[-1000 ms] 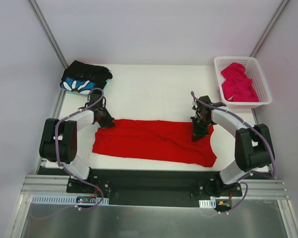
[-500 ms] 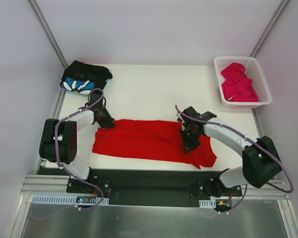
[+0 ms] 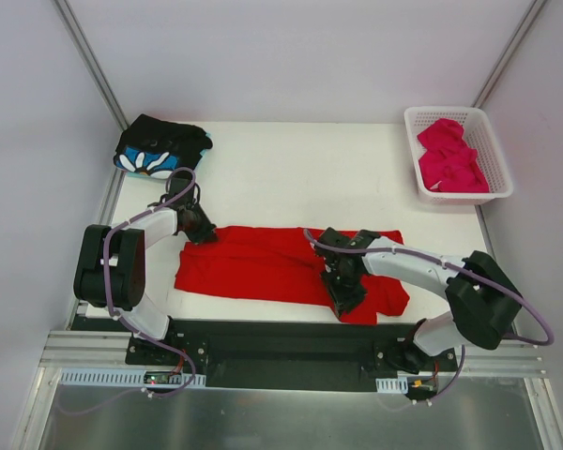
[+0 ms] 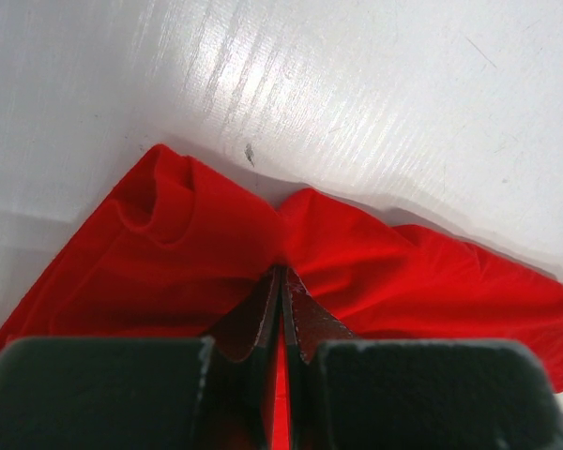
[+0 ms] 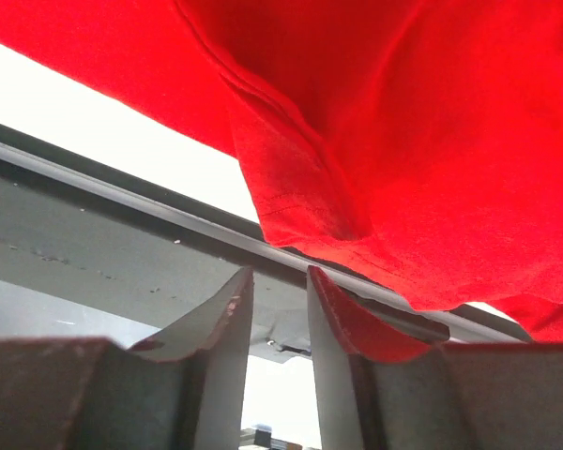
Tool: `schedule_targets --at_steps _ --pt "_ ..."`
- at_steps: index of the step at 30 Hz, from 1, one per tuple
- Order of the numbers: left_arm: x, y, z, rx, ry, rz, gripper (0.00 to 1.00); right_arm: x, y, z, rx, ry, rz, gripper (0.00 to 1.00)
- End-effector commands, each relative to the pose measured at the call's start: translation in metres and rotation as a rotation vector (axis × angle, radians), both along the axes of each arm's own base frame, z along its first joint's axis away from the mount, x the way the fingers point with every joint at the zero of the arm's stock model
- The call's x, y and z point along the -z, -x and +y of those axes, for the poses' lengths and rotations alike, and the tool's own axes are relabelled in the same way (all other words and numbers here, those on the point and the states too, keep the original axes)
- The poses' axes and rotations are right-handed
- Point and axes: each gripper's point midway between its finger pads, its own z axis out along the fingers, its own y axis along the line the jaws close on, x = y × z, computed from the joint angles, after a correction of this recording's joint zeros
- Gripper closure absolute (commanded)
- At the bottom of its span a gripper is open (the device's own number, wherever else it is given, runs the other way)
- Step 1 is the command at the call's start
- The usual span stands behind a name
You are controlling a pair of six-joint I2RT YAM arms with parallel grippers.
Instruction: Fold and stack the t-shirts
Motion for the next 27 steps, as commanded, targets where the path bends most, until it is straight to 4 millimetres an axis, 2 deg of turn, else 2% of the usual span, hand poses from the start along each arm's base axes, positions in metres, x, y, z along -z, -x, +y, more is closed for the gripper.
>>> schedule_targets --at_steps 1,5,10,13,16,17,18,20,27 --pt "-0.010 0.004 0.000 0.017 0.004 -0.007 0.98 -0.008 -0.006 0.006 0.006 0.022 -0.034 0.63" --pt "-0.013 0.004 0.000 0.020 0.004 -0.012 0.98 -0.017 -0.015 0.008 -0.004 0.028 -0.069 0.60" --pt "-0.016 0.003 0.000 0.022 0.005 -0.017 0.98 -0.034 -0.035 0.008 0.023 0.046 -0.157 0.59" --pt "-0.019 0.002 -0.001 0.027 0.008 -0.020 0.98 -0.048 -0.063 0.002 0.109 0.044 -0.266 0.59" --pt "-0.021 0.001 -0.001 0.024 0.007 -0.028 0.98 -0.060 -0.097 -0.014 0.271 0.000 -0.346 0.59" --pt "-0.022 0.001 -0.001 0.025 0.009 -0.027 0.98 -0.060 -0.107 -0.027 0.352 -0.017 -0.353 0.59" --pt "-0.022 0.001 -0.002 0.025 0.013 -0.027 0.98 -0.061 -0.120 -0.028 0.397 -0.053 -0.379 0.60" --pt "-0.022 0.000 -0.002 0.027 0.013 -0.027 0.98 -0.061 -0.137 -0.043 0.479 -0.059 -0.390 0.60" --pt "-0.023 0.003 -0.002 0.023 0.018 -0.030 0.98 -0.035 -0.180 -0.072 0.654 -0.045 -0.383 0.64"
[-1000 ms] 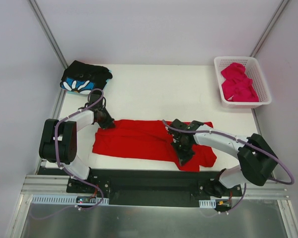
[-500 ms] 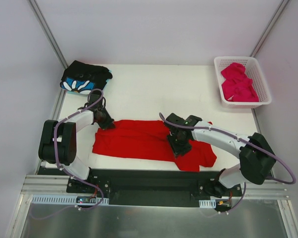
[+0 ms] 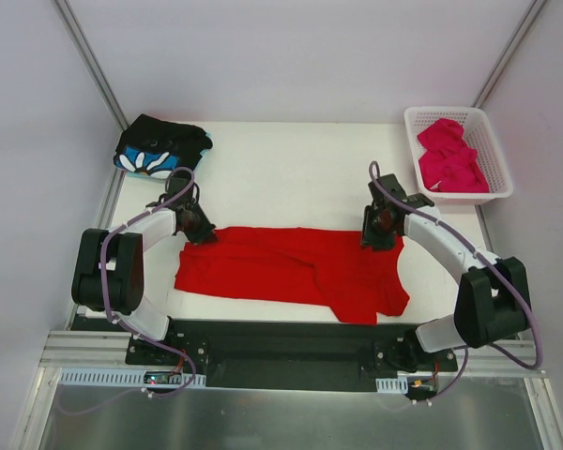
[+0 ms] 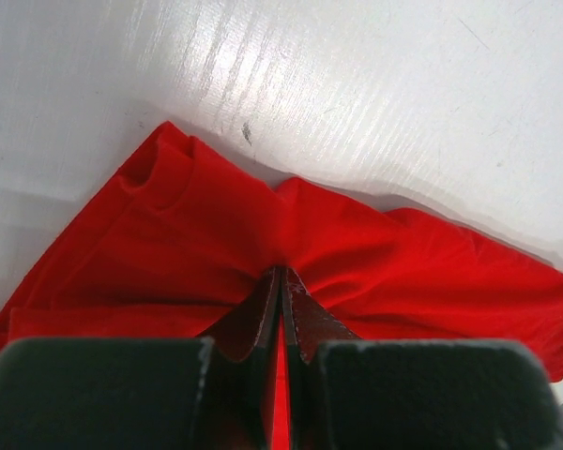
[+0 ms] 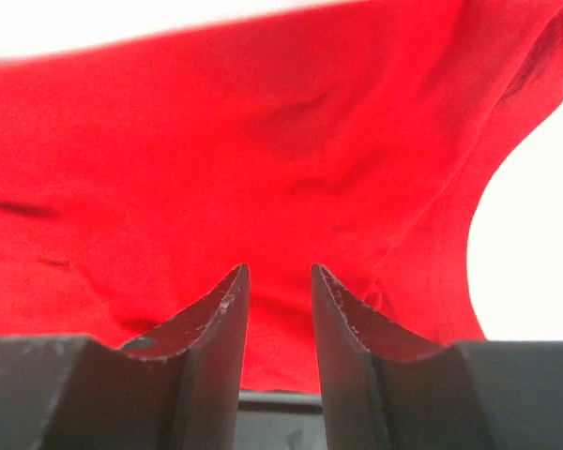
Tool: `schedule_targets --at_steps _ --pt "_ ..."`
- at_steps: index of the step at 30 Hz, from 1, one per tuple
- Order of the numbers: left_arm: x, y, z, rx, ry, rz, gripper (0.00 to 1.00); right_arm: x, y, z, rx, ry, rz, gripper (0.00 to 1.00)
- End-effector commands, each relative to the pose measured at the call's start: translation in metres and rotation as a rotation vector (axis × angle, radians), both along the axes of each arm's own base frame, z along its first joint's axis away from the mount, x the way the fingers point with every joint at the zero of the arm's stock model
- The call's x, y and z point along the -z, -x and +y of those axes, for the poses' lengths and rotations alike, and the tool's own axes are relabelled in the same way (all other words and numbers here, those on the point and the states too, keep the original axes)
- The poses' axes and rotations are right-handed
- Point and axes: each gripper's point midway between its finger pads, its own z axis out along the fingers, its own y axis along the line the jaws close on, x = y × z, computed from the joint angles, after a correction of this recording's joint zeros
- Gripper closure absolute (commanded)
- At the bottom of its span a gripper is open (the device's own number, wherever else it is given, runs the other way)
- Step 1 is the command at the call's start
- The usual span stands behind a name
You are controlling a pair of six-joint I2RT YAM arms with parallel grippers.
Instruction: Fold and stack the t-shirts
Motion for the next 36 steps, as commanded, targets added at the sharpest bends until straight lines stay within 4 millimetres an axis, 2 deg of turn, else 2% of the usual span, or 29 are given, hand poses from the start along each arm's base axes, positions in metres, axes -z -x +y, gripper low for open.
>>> schedule_targets --at_steps 1,6,7,12,14,16,20,36 --pt "-0.016 -0.001 -0.001 0.018 0.011 -0.033 0.98 0.014 -0.027 -0.013 0.109 -0.032 -0.028 0.64" --pt "-0.018 -0.001 0.001 0.020 0.000 -0.037 0.98 0.018 -0.043 -0.048 0.231 -0.034 -0.028 0.65" --pt "-0.017 0.000 0.000 0.021 0.001 -0.033 0.98 0.017 -0.046 -0.061 0.273 -0.040 -0.032 0.65" --pt "-0.016 0.000 0.000 0.019 0.003 -0.029 0.98 0.018 -0.050 -0.094 0.364 -0.041 -0.024 0.66" --pt "-0.016 0.002 0.000 0.022 0.003 -0.028 0.98 0.019 -0.049 -0.089 0.349 -0.075 -0.012 0.66" --pt "-0.015 0.002 0.001 0.018 0.002 -0.026 0.98 0.021 -0.049 -0.096 0.365 -0.078 -0.005 0.66" --pt "-0.016 0.001 0.000 0.020 0.003 -0.029 0.98 0.028 -0.053 -0.089 0.355 -0.119 0.004 0.67" --pt "-0.013 0.001 0.001 0.024 -0.008 -0.015 0.98 0.047 -0.056 -0.085 0.334 -0.128 0.054 0.70"
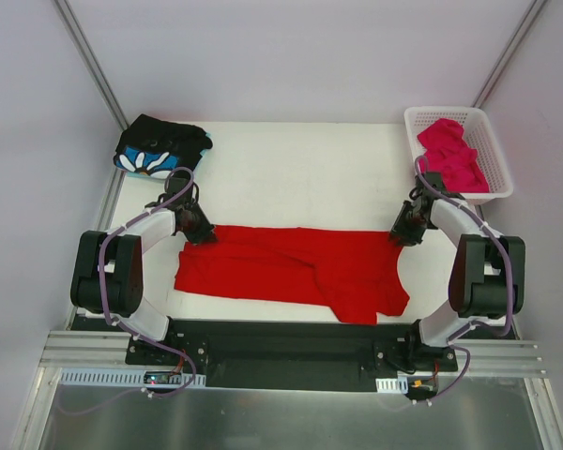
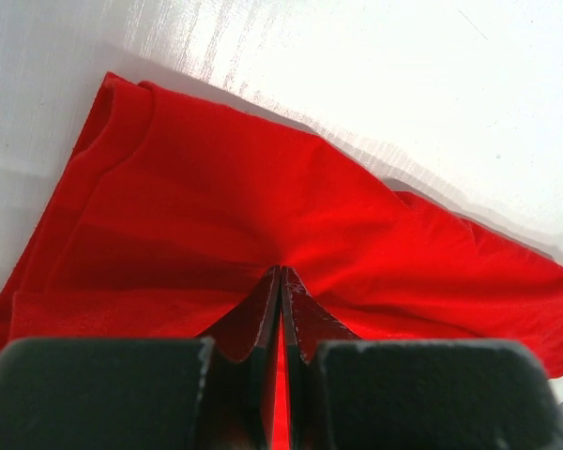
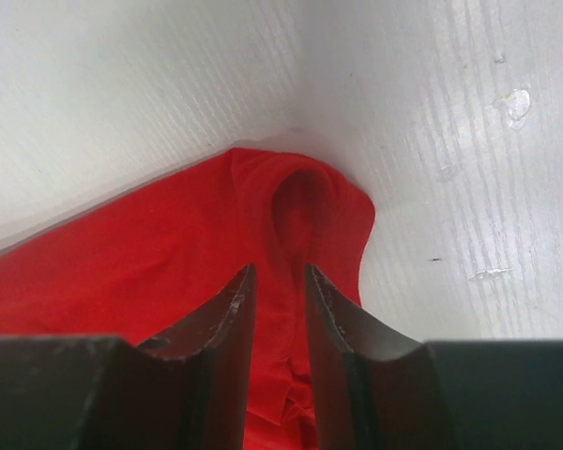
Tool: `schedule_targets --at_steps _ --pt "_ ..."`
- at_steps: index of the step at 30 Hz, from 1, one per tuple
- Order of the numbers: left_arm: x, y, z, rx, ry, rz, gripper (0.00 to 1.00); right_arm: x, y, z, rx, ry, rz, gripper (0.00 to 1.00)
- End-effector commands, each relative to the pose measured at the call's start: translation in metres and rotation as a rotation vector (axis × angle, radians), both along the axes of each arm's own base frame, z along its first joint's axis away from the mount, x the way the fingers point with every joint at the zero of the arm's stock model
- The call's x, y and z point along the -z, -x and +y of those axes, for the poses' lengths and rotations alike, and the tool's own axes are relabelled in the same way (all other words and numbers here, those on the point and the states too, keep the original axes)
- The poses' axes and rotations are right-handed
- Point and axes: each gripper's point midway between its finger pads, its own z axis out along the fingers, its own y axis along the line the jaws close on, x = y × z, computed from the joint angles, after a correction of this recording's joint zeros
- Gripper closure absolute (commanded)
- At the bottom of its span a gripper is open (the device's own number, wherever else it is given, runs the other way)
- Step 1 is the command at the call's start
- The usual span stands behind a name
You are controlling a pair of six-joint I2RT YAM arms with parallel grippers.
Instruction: Fold and stack the t-shirts
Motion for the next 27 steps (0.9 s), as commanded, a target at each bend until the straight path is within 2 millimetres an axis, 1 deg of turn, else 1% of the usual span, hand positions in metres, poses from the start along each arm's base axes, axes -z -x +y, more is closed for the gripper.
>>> schedule_targets --at_steps 1,4,10,11,12,14,17,20,21,23,24,27 --pt "-0.009 -0.003 0.002 0.023 -0.010 -0.018 0.98 0.004 -0.006 0.005 -0.010 -0.032 0.000 0.71" --pt "-0.009 -0.003 0.003 0.022 -0.016 -0.019 0.98 0.005 -0.007 0.009 -0.014 -0.046 0.003 0.72" --pt "-0.009 -0.003 0.002 0.023 -0.011 -0.016 0.98 0.001 -0.004 0.007 -0.023 -0.031 -0.010 0.72" --pt "-0.010 -0.004 0.002 0.023 -0.010 -0.018 0.98 0.001 -0.005 0.007 -0.023 -0.029 -0.013 0.75" --pt "-0.009 -0.004 0.002 0.025 -0.011 -0.018 0.98 0.001 -0.005 0.008 -0.022 -0.031 -0.013 0.87" --pt "-0.009 -0.003 0.002 0.024 -0.012 -0.017 0.98 0.001 -0.009 0.007 -0.018 -0.029 -0.014 0.99" --pt "-0.009 -0.003 0.003 0.026 -0.016 -0.015 0.98 0.000 -0.019 -0.001 -0.019 0.012 -0.010 0.99" --pt "-0.010 -0.004 0.004 0.026 -0.025 -0.021 0.98 -0.008 -0.030 -0.014 -0.014 0.064 -0.014 0.99" --pt "-0.011 -0.004 0.005 0.027 -0.029 -0.024 0.98 -0.014 -0.034 -0.021 -0.003 0.087 -0.024 0.99" --pt "-0.010 -0.003 0.007 0.028 -0.040 -0.020 0.98 -0.018 -0.036 -0.028 0.011 0.096 -0.029 0.99" --pt "-0.011 -0.003 0.007 0.030 -0.044 -0.021 0.98 -0.019 -0.036 -0.037 0.024 0.137 -0.028 0.99" --pt "-0.010 -0.002 0.008 0.033 -0.050 -0.016 0.98 -0.020 -0.037 -0.047 0.043 0.166 -0.023 0.99"
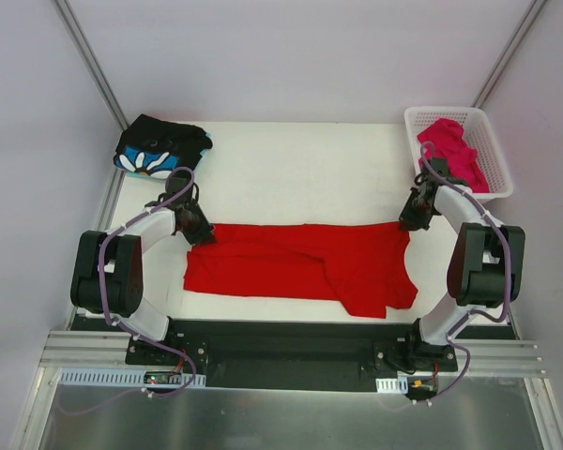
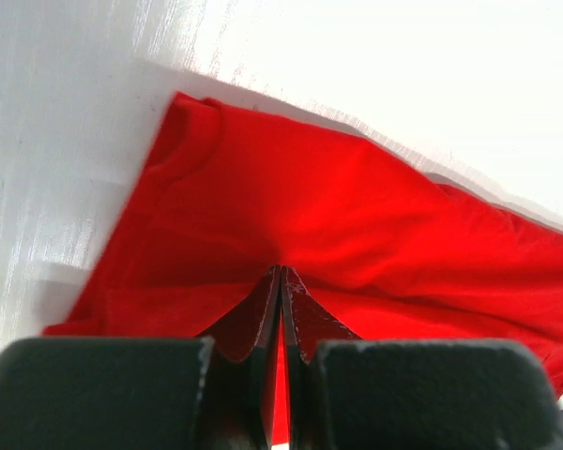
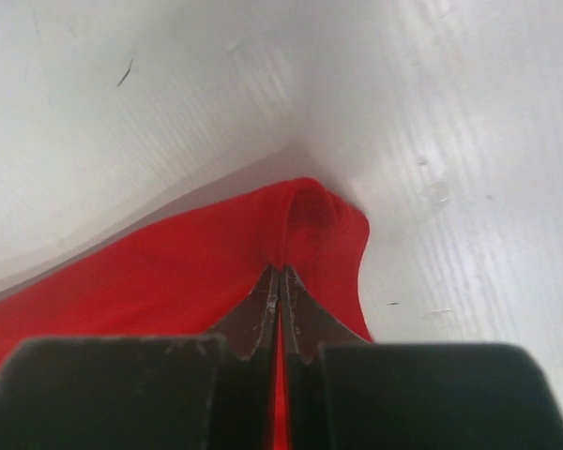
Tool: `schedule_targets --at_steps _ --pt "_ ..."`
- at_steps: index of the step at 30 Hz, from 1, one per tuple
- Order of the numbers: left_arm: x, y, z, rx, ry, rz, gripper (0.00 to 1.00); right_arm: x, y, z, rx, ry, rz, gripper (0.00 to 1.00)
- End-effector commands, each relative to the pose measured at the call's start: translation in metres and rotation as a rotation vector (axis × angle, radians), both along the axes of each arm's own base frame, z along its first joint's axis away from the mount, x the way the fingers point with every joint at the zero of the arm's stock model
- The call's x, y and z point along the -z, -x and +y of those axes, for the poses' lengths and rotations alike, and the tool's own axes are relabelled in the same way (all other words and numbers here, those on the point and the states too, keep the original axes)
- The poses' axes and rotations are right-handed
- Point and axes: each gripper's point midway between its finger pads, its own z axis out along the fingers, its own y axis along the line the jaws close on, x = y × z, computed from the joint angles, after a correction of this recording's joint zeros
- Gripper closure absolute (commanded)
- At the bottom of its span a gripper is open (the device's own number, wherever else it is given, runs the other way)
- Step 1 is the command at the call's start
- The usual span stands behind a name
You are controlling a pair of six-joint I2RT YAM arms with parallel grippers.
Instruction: Fold and stack the t-shirts
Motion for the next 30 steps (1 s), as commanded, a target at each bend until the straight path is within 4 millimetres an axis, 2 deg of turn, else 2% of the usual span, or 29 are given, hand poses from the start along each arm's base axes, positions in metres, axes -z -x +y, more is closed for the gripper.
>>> schedule_targets --at_steps 1,8,11,13,14,15,17,18,19,21,27,30 --pt "-0.011 -0.006 0.006 0.010 -0.029 -0.025 0.98 -0.008 -0.005 -0.029 0.036 0.102 0.005 0.99" --pt "-0.009 -0.006 0.004 0.017 -0.022 -0.019 0.98 0.008 -0.011 -0.032 0.038 0.099 0.042 0.99" --pt "-0.012 -0.008 0.005 0.018 -0.026 -0.025 0.98 0.008 -0.013 -0.030 0.029 0.091 0.045 0.98" --pt "-0.014 -0.008 0.004 0.022 -0.023 -0.028 0.98 -0.002 -0.013 -0.026 0.019 0.073 0.025 0.92" --pt "-0.016 -0.008 0.004 0.023 -0.023 -0.033 0.98 -0.007 -0.014 -0.022 0.007 0.066 0.010 0.83" --pt "-0.018 -0.008 0.004 0.022 -0.023 -0.036 0.98 -0.023 -0.016 -0.017 -0.006 0.055 -0.027 0.77" --pt "-0.023 -0.008 0.004 0.024 -0.020 -0.048 0.98 -0.041 -0.014 -0.005 -0.045 0.062 -0.045 0.64" --pt "-0.024 -0.007 0.004 0.025 -0.019 -0.048 0.98 -0.058 -0.018 0.001 -0.063 0.062 -0.087 0.61" --pt "-0.025 -0.007 0.004 0.026 -0.017 -0.051 0.98 -0.066 -0.018 0.007 -0.085 0.059 -0.100 0.57" --pt "-0.028 -0.004 0.004 0.026 -0.017 -0.054 0.98 -0.075 -0.014 0.028 -0.130 0.013 -0.110 0.56" --pt "-0.023 0.011 0.009 0.018 -0.038 -0.038 0.98 -0.075 0.006 0.091 -0.276 -0.083 -0.108 0.56" --pt "-0.020 0.018 0.008 0.012 -0.025 -0.022 0.98 -0.072 0.018 0.134 -0.394 -0.108 -0.103 0.59"
